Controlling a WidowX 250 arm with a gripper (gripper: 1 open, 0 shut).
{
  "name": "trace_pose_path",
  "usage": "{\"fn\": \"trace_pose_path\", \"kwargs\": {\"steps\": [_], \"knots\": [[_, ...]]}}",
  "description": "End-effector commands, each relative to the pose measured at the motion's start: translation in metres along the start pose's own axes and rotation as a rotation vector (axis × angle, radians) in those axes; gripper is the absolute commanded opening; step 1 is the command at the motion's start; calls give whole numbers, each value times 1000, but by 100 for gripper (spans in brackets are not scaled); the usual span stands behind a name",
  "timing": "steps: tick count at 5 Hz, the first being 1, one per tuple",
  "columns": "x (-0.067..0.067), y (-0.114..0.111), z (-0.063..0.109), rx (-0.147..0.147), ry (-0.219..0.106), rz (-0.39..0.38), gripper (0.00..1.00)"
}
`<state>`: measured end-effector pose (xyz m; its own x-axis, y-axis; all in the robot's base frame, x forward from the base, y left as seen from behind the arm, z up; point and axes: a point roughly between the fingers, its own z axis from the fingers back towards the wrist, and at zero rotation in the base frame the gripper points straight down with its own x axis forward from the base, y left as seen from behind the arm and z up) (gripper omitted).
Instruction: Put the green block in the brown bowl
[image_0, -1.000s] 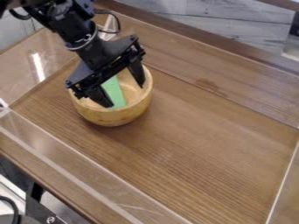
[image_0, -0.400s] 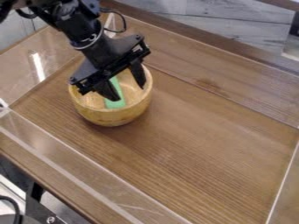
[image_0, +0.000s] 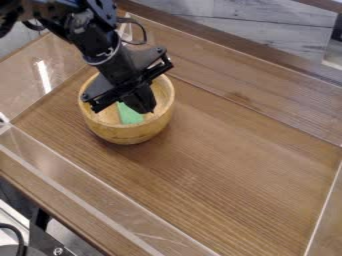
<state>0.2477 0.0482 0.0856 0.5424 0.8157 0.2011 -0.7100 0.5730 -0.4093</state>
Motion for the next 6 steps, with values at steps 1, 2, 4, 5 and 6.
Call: {"fn": "trace_pose_path", "kwargs": {"steps": [1, 2, 4, 5, 6], "knots": [[2, -3, 1, -8, -27, -21, 0], [1, -2, -2, -4, -31, -27, 0], [-2, -2, -6, 6, -35, -37, 0], [-4, -2, -9, 10, -37, -44, 0], [-5, -1, -10, 16, -39, -53, 0]]}}
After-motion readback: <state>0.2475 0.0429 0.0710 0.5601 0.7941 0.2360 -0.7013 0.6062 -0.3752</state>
